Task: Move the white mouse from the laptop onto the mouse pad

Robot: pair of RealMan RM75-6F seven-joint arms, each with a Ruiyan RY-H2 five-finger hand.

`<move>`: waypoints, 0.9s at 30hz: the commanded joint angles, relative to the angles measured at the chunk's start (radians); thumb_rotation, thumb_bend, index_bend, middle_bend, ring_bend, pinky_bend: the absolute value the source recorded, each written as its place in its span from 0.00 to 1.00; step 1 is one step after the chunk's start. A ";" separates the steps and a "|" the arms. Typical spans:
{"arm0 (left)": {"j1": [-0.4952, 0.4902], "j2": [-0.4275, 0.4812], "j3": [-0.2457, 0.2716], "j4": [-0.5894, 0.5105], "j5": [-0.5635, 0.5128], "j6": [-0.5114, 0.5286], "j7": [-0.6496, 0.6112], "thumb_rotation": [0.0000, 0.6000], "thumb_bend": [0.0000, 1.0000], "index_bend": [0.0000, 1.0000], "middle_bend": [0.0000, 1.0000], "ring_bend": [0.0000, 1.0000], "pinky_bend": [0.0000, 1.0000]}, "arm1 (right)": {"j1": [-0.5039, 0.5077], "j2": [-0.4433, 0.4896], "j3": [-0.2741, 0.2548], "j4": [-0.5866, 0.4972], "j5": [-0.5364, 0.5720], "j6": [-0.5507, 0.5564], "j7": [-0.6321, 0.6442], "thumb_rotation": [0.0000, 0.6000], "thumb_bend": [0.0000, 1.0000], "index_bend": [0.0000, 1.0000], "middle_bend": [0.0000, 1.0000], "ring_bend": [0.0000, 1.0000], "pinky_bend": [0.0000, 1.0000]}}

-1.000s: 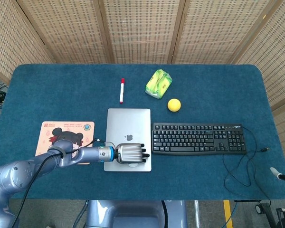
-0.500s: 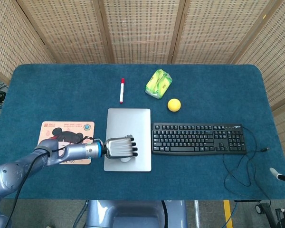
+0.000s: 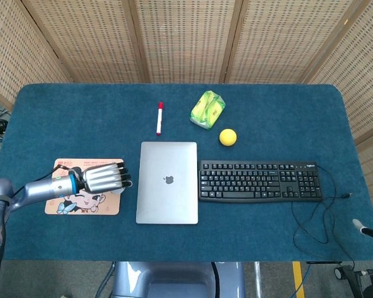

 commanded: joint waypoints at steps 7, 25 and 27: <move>0.138 -0.030 0.059 0.181 0.023 0.107 -0.082 1.00 0.24 0.63 0.53 0.50 0.42 | 0.004 -0.023 0.004 0.003 0.018 0.007 -0.059 1.00 0.04 0.06 0.00 0.00 0.00; 0.182 -0.030 0.059 0.211 -0.004 0.007 -0.075 1.00 0.20 0.56 0.49 0.49 0.42 | 0.007 -0.038 0.010 0.018 0.040 -0.001 -0.081 1.00 0.05 0.06 0.00 0.00 0.00; 0.185 -0.031 0.060 0.211 -0.005 0.006 -0.076 1.00 0.19 0.54 0.47 0.49 0.42 | 0.008 -0.039 0.010 0.019 0.040 -0.002 -0.084 1.00 0.05 0.06 0.00 0.00 0.00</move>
